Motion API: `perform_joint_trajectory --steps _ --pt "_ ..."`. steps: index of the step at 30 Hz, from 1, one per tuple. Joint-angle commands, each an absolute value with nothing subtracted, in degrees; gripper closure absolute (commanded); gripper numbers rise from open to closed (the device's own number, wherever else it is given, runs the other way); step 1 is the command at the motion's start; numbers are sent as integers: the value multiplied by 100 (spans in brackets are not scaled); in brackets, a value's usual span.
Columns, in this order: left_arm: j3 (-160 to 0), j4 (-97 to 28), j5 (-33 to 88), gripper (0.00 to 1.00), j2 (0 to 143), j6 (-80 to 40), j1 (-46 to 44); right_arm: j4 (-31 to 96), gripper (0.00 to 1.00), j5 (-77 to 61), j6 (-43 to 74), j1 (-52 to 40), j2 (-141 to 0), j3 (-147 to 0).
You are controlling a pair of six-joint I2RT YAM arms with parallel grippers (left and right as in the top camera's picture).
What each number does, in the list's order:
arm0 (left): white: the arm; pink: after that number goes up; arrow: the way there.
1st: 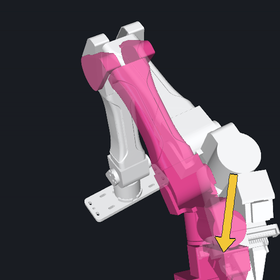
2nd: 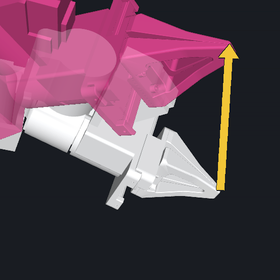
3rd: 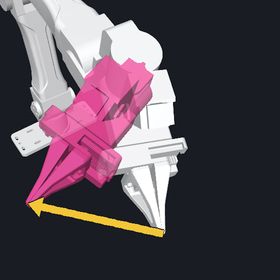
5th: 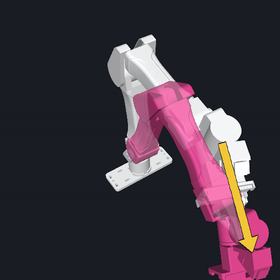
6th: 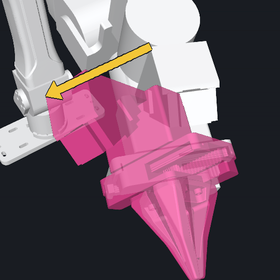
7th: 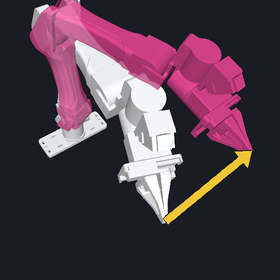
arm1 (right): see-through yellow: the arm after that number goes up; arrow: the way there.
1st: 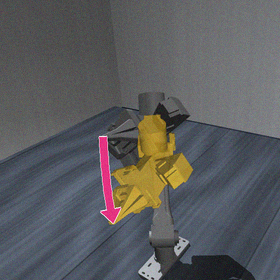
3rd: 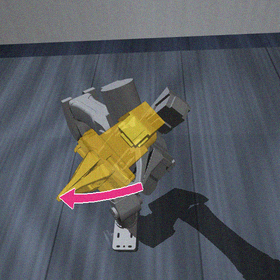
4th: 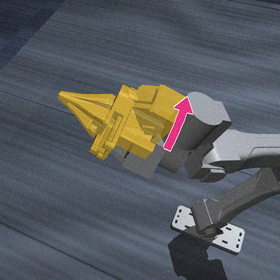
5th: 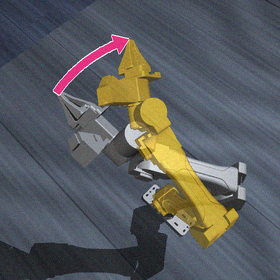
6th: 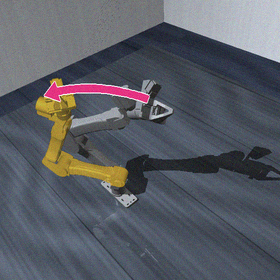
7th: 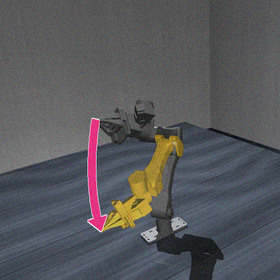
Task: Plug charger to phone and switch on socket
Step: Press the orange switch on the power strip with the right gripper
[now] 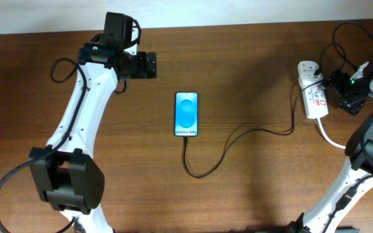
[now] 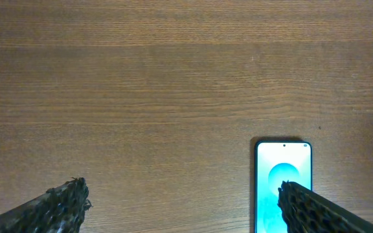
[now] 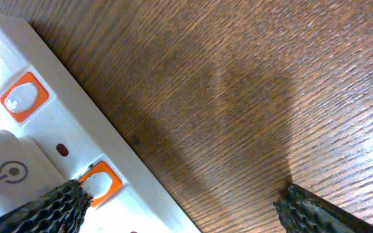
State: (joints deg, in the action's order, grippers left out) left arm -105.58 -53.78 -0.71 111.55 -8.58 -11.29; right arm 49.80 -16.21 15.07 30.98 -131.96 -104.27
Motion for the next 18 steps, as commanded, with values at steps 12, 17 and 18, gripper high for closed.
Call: perform_joint_trajectory --steps 12,17,18 --pt "-10536 -5369 -130 1 11201 -810 -1144 4984 2 -1761 1483 3072 -13454 -10241" --pt "-10536 -5369 -132 1 11201 -808 -1144 5035 2 -1761 1479 3068 -13537 -10241" --pt "-10536 -5369 -132 0 11201 -810 -1144 5046 2 -1761 1481 3057 -13537 -10237"
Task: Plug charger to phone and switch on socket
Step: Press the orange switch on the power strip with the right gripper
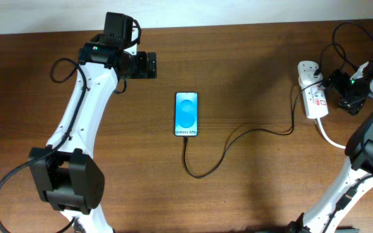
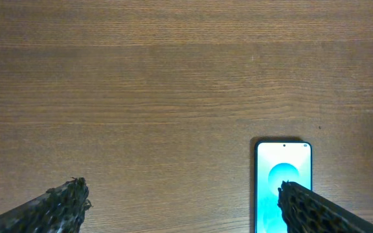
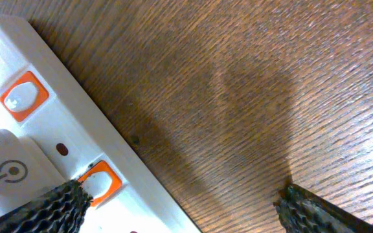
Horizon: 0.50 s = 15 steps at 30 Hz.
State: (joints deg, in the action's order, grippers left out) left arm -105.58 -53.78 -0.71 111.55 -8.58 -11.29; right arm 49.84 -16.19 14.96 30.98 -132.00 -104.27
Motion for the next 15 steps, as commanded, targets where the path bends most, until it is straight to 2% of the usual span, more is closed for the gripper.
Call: perform_joint_trajectory --steps 1,15 --pt "-10536 -5369 -130 1 11201 -808 -1144 5052 2 -1761 1481 3017 -13537 -10221" --pt "-10536 -5369 -130 1 11201 -810 -1144 5033 2 -1557 1111 2611 -13539 -10173"
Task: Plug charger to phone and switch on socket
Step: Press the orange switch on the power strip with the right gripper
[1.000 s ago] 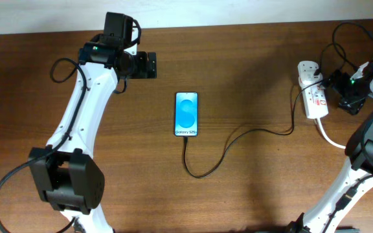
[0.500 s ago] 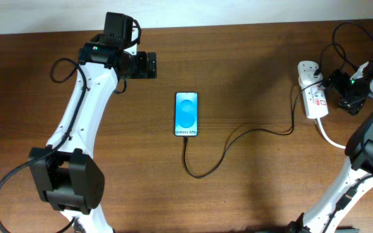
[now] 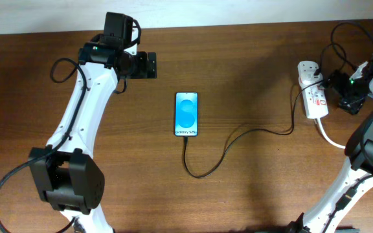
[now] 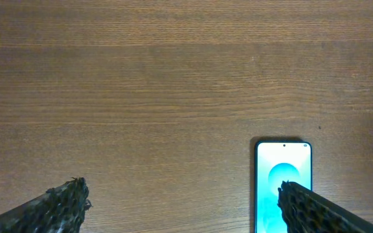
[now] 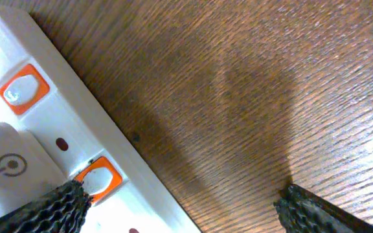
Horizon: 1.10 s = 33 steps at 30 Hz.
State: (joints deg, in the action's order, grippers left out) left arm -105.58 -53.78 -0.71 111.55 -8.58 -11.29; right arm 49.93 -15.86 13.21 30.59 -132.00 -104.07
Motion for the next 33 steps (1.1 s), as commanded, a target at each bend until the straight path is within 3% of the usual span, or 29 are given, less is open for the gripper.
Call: perform_joint_trajectory --steps 1,11,33 --pt "-10536 -5369 -132 1 11201 -810 -1144 5019 2 -1404 1118 2486 -13539 -10171" --pt "-10536 -5369 -130 1 11201 -810 -1144 4654 2 -1586 1898 2851 -13539 -10180" --pt "-10536 -5369 -132 1 11201 -810 -1144 5264 1 -2106 1221 2405 -13539 -10178"
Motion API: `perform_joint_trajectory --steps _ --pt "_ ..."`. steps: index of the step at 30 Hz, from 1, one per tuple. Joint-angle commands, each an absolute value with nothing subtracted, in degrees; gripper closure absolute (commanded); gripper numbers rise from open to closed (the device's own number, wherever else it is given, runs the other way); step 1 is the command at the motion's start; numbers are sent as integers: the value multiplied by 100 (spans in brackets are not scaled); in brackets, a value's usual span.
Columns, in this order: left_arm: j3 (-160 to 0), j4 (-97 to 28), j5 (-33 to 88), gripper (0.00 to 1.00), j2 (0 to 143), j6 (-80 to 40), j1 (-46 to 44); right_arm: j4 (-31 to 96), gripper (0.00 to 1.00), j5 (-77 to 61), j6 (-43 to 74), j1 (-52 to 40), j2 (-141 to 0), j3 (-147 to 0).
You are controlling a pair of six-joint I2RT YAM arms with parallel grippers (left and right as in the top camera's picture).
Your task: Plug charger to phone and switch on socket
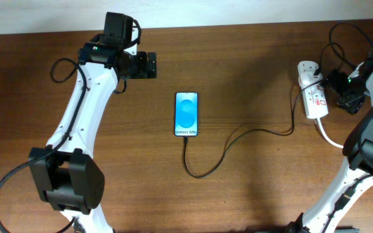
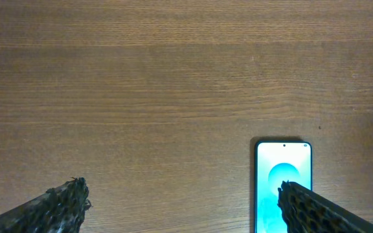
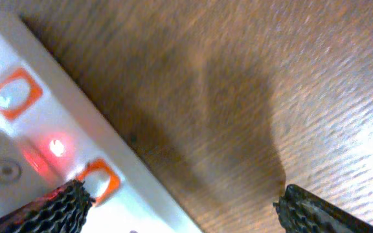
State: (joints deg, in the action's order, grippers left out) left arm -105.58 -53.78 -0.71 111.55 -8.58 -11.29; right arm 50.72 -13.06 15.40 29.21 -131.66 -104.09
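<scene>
The phone (image 1: 186,114) lies face up mid-table with its blue screen lit, and it also shows at the lower right of the left wrist view as the phone (image 2: 283,184). A black charger cable (image 1: 238,137) runs from its bottom edge to the white power strip (image 1: 313,97). On the strip (image 3: 57,123) a red light (image 3: 57,147) glows between two orange switches (image 3: 98,178). My right gripper (image 3: 180,200) is open, its left finger (image 3: 60,207) against the strip. My left gripper (image 1: 150,65) is open above bare wood.
The wooden table (image 1: 251,58) carries only the phone, cable and strip. Black and white cables (image 1: 340,39) loop behind and beside the strip at the far right edge. The right wrist view is blurred.
A red light has come on at the power strip next to the charger plug. The right wrist view has shifted slightly and blurred. The left arm and phone have not moved.
At each earlier moment the cable was in the phone, the screen lit, my right gripper open at the strip's switch with no light showing, and my left gripper open and still. Now the strip's red light is lit.
</scene>
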Motion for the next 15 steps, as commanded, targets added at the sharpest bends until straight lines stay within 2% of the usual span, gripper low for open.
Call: perform_joint_trajectory --steps 1,8,15 --pt "-10536 -5369 -132 1 11201 -810 -1144 5319 2 -2104 1219 2405 -13539 -10178" --pt "-10536 -5369 -132 1 11201 -808 -1146 5669 2 -2246 1138 2528 -13319 -10269" --pt "-10536 -5369 -130 1 11201 -810 -1146 6971 2 -1833 1135 3000 -10879 -10265"
